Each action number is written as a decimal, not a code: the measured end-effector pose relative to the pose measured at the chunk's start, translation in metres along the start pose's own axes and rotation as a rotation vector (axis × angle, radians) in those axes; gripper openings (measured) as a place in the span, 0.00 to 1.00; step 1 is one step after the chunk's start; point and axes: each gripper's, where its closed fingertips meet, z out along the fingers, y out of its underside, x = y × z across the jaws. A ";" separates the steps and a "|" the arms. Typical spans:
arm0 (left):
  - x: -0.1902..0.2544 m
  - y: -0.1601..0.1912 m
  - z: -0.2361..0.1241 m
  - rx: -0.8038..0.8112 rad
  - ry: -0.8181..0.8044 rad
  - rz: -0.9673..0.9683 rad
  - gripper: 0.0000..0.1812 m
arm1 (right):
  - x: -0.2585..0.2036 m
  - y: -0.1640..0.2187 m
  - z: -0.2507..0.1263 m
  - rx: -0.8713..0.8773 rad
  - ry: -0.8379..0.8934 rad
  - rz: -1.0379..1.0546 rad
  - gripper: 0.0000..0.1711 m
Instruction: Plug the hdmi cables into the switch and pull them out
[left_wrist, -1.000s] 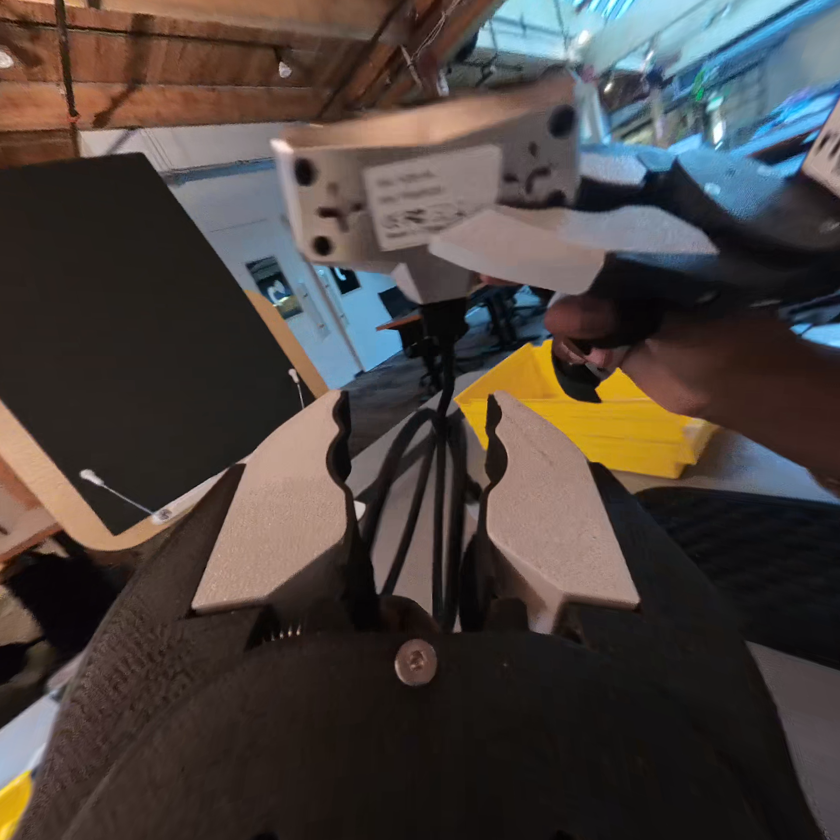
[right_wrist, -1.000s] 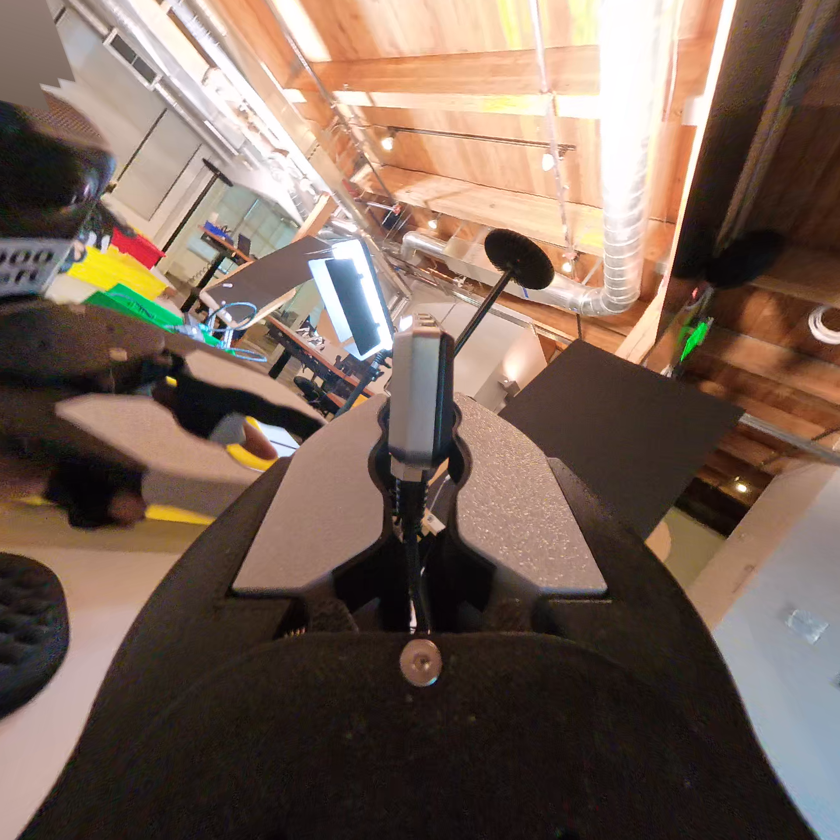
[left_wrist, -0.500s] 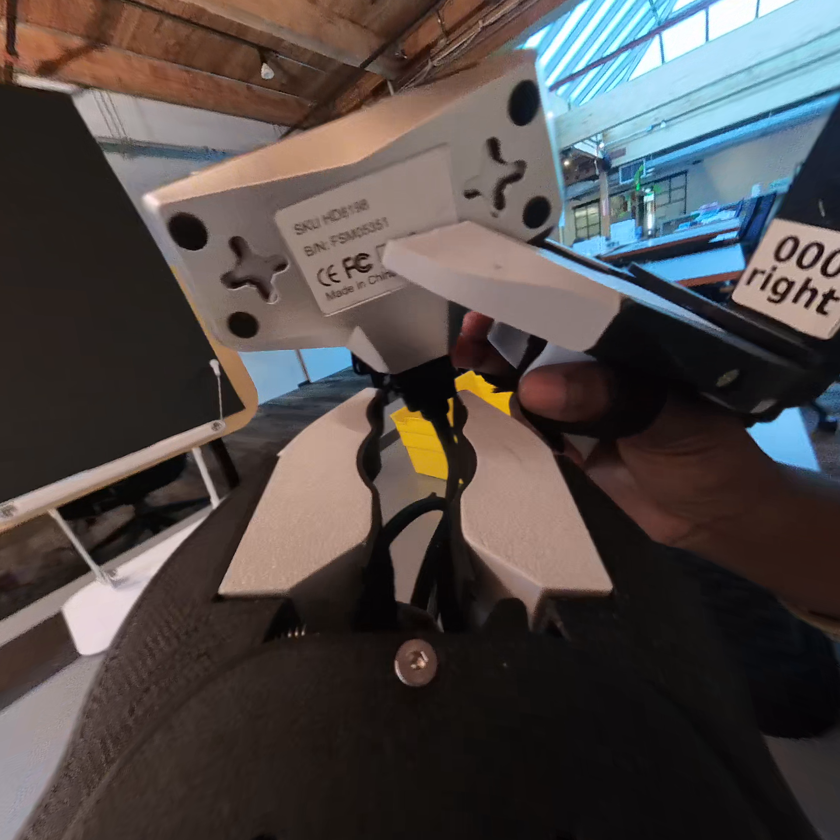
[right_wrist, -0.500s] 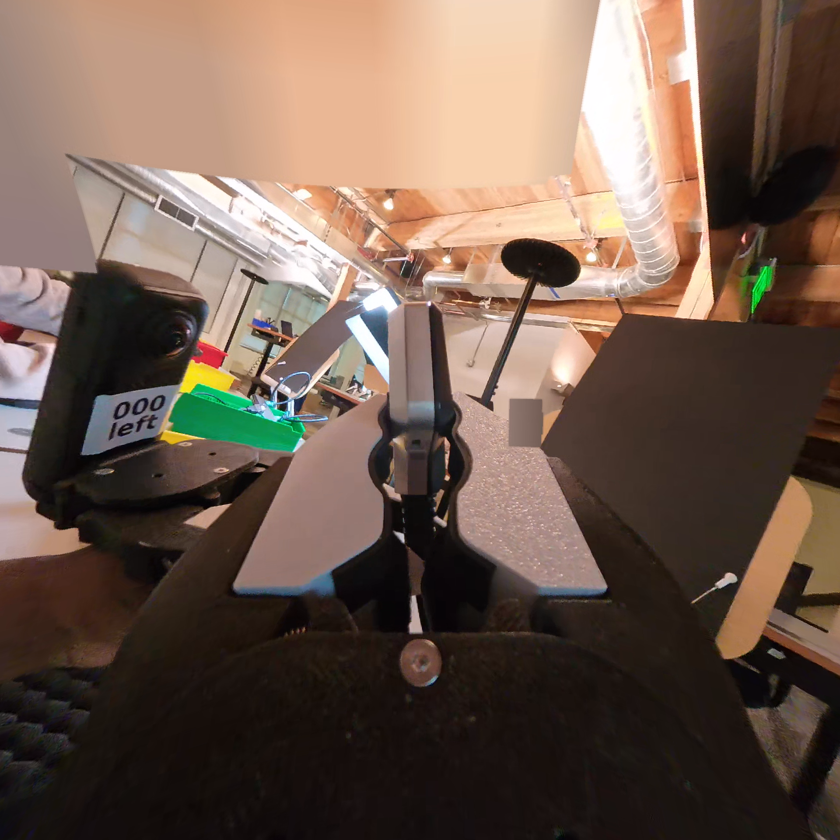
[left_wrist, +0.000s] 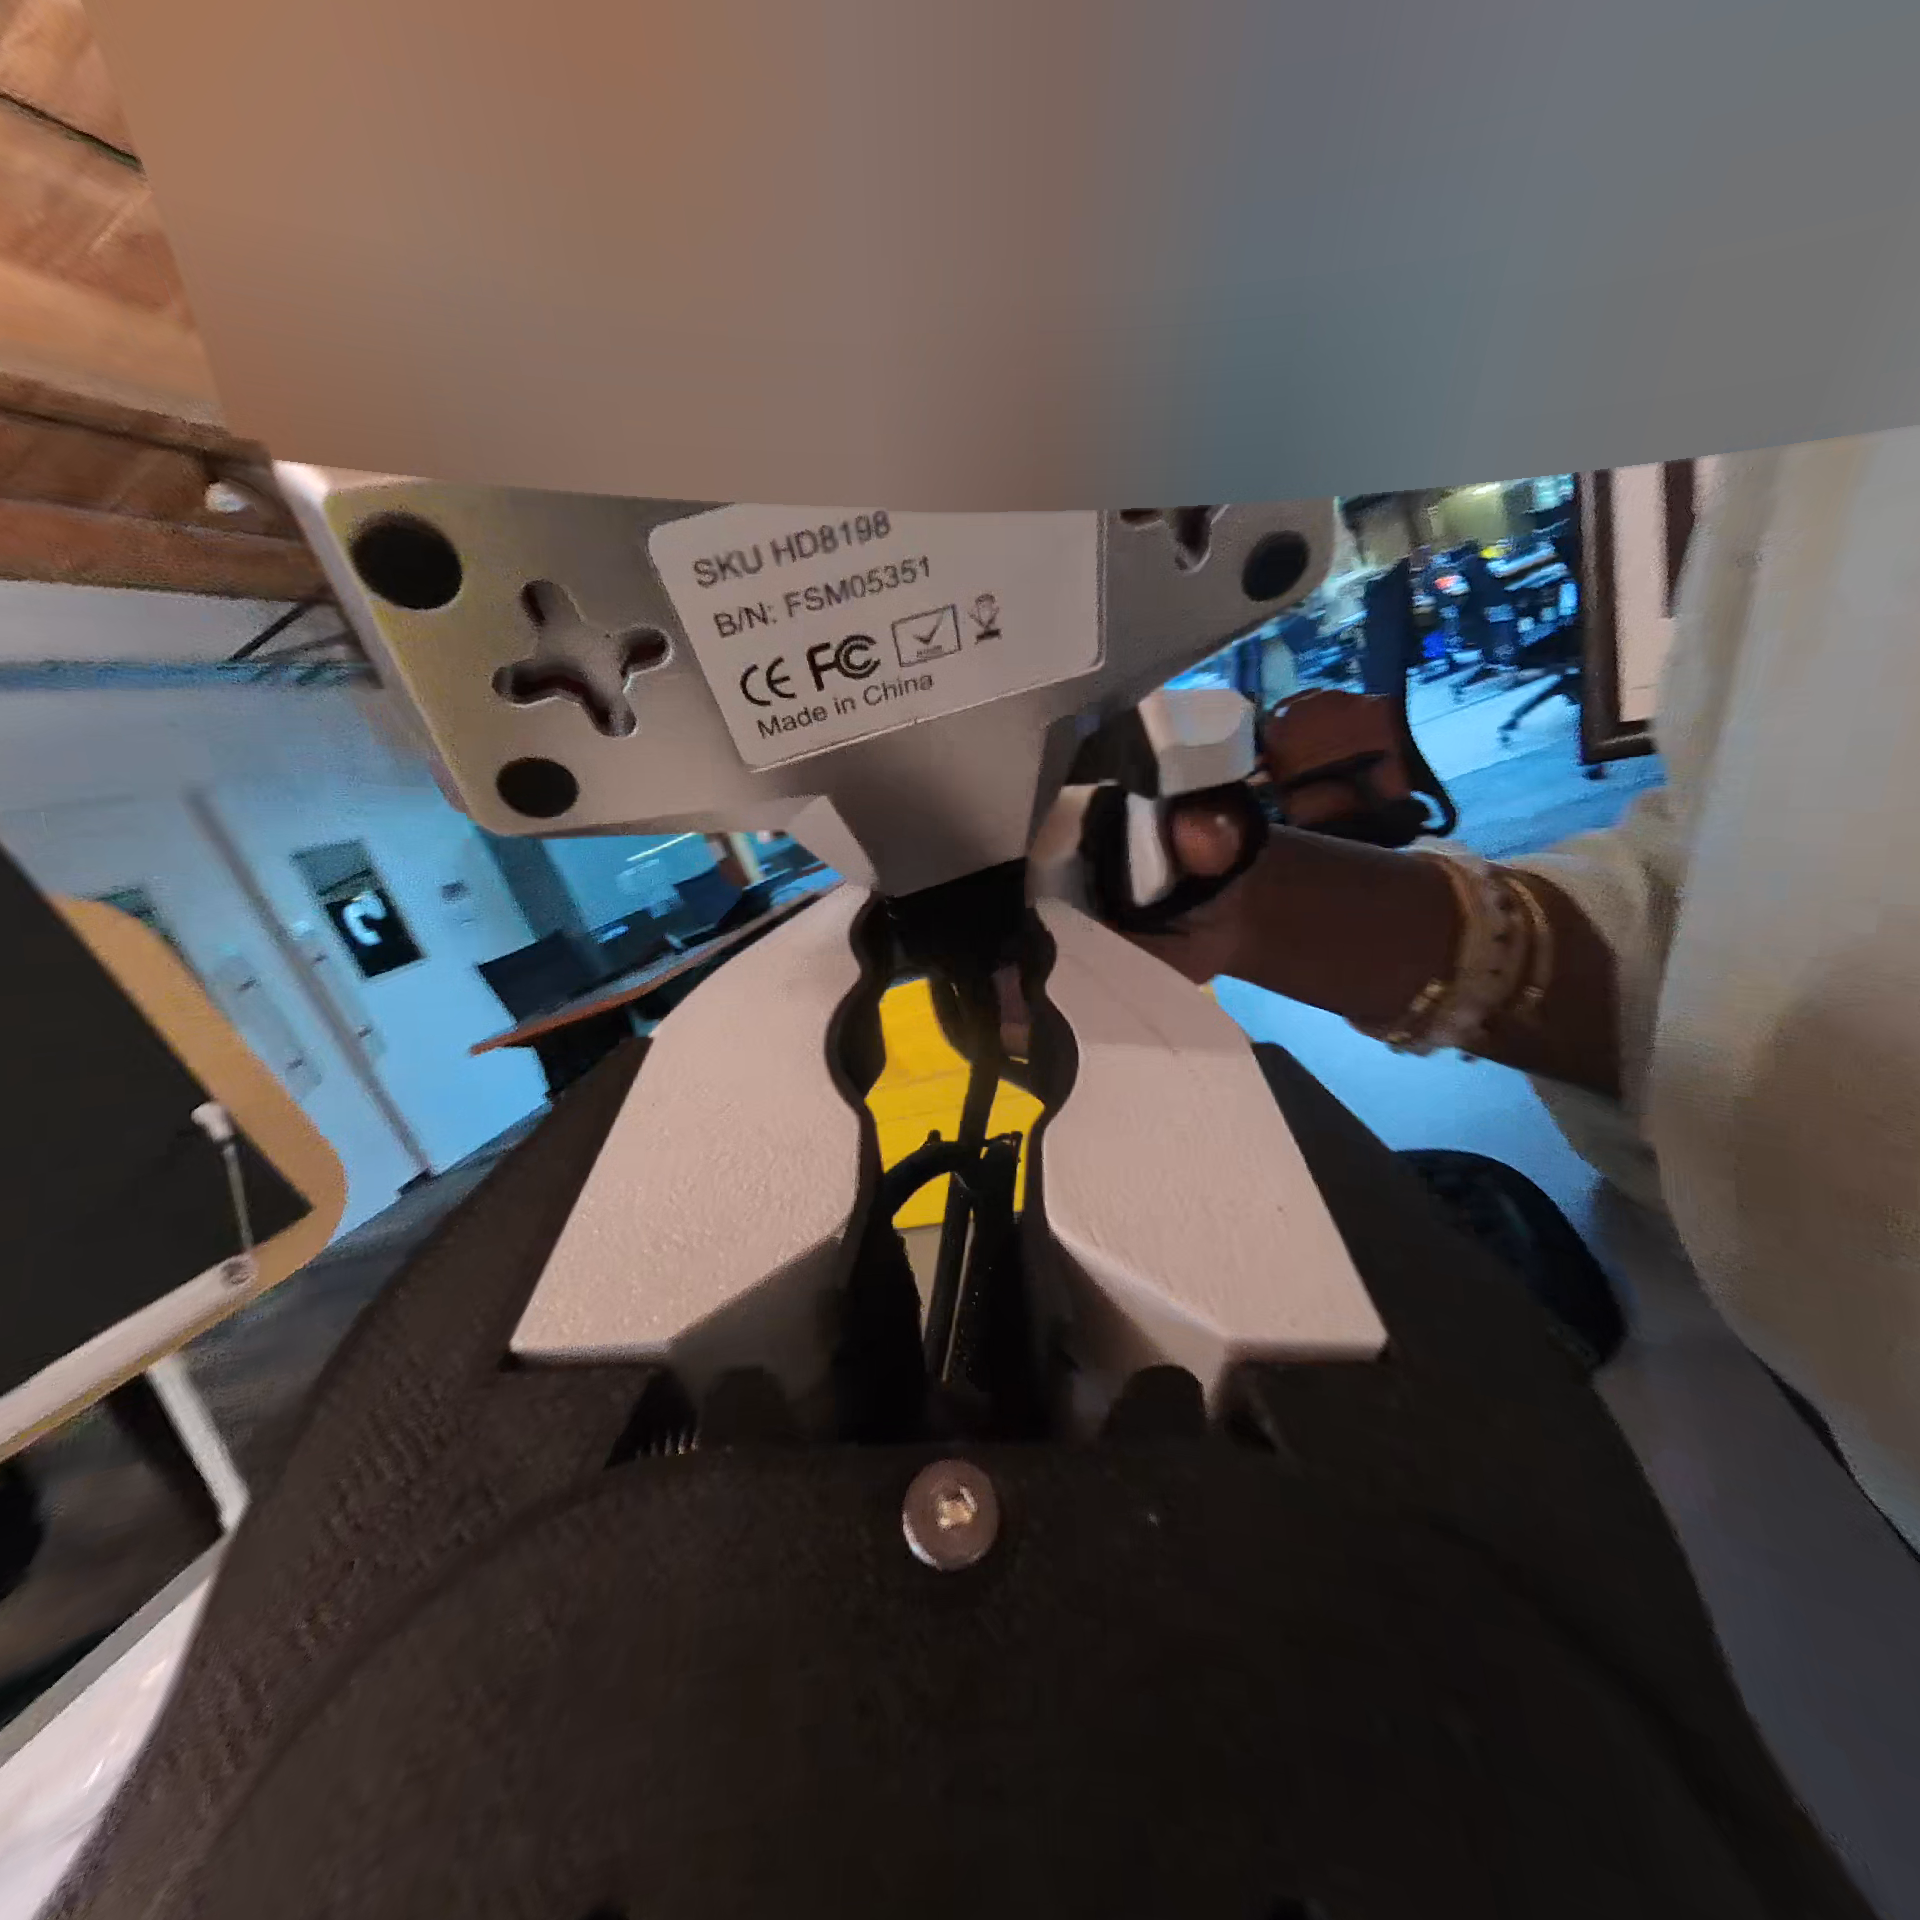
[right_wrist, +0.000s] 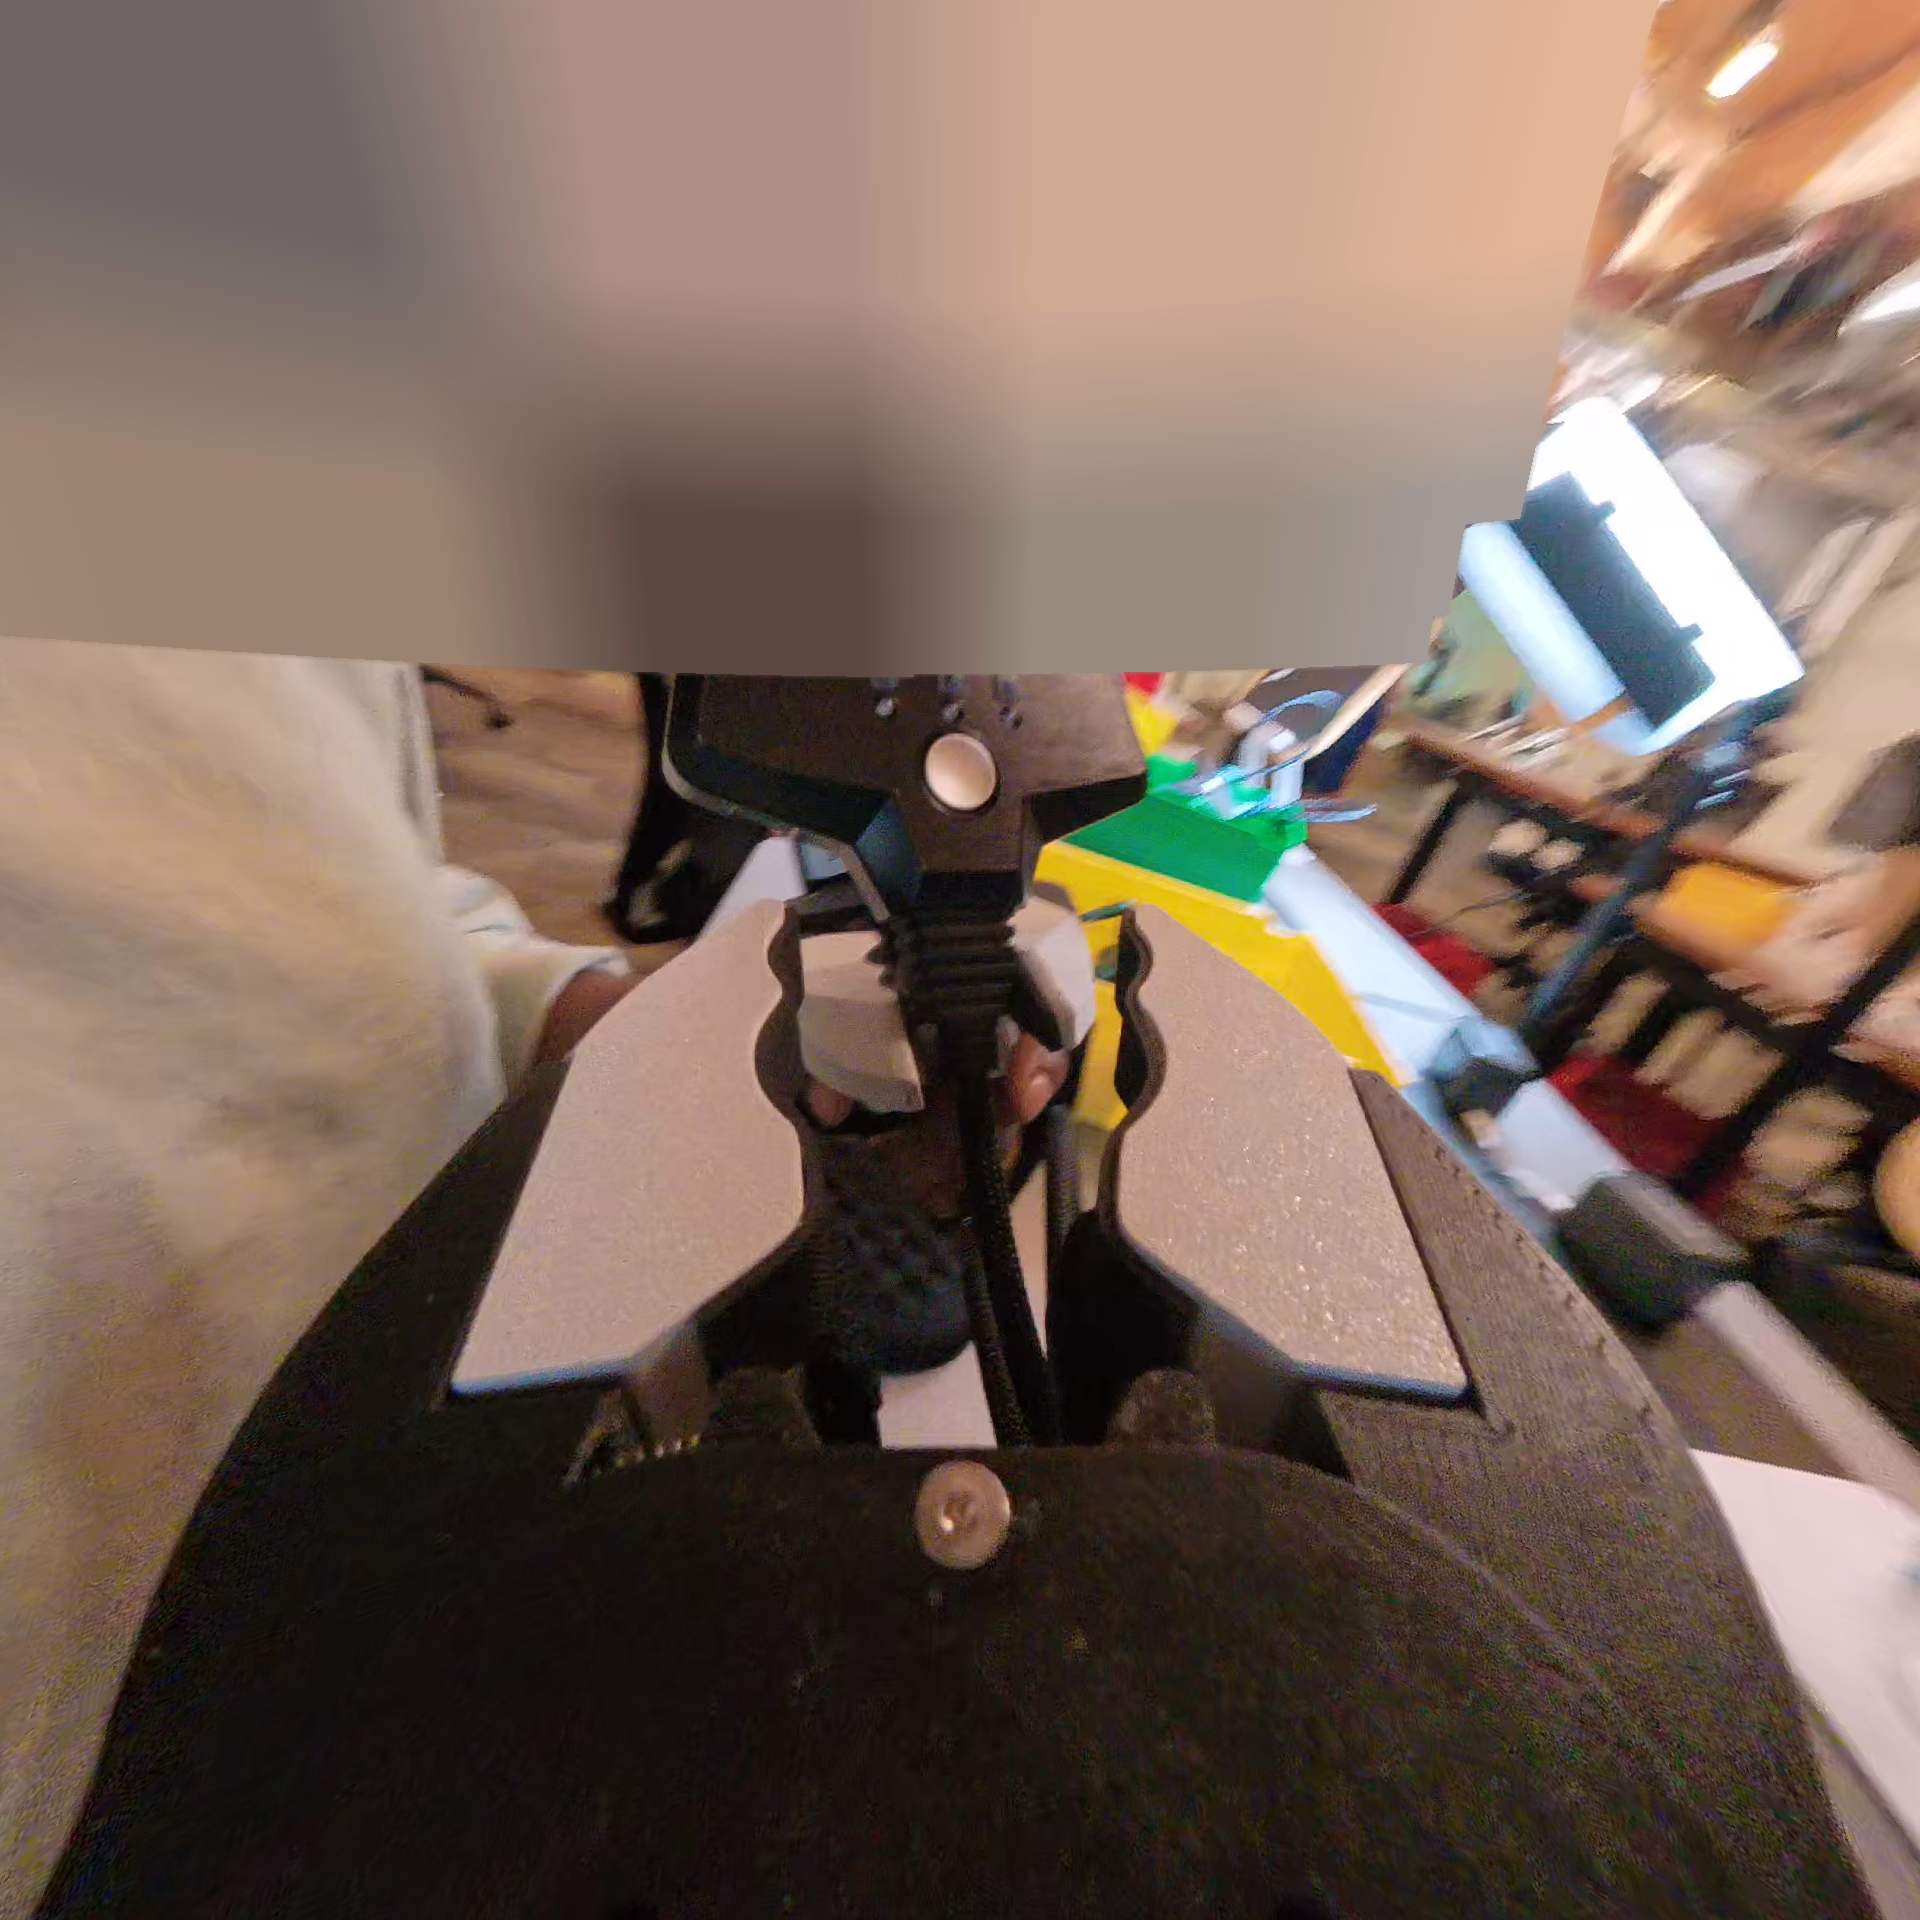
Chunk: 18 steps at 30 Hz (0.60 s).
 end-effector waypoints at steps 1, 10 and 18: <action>0.003 0.001 -0.001 -0.001 0.029 -0.003 0.13 | -0.004 0.005 0.004 -0.036 -0.050 0.030 0.35; 0.016 0.020 -0.003 -0.188 0.134 0.016 0.13 | -0.009 0.029 0.020 -0.212 -0.007 -0.251 0.22; -0.027 0.011 -0.045 -0.230 -0.133 -0.014 0.28 | 0.031 0.023 -0.037 -0.421 0.227 -0.521 0.21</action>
